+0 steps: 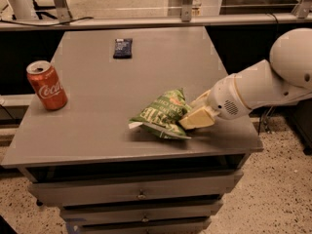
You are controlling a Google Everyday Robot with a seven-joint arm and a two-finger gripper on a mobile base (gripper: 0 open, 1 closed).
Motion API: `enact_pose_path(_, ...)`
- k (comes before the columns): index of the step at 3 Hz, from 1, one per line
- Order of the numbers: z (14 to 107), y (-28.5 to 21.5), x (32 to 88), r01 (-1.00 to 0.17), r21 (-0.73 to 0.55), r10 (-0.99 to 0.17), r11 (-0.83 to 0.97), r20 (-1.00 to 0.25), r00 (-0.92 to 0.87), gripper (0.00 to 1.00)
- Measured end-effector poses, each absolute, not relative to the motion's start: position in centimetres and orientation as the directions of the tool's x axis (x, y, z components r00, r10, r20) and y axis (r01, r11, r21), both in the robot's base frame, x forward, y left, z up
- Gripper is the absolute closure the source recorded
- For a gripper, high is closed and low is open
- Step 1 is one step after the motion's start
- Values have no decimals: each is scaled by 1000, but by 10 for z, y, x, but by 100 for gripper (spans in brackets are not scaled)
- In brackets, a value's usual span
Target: Move green jalapeno chip bag near rxbar blueberry
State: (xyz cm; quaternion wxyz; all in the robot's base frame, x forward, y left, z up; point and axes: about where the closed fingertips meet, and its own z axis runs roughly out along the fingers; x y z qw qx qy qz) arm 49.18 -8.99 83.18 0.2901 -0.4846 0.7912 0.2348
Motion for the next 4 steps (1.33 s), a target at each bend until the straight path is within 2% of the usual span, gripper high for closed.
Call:
enact_pose_path(1, 851, -100, 507, -893, 52, -625, 447, -696, -353, 100)
enact_pose_path(2, 890, -115, 529, -871, -17, -614, 491, -716, -331, 100)
enact_pose_path(4, 892, -113, 530, -866, -21, -596, 500, -734, -326, 100)
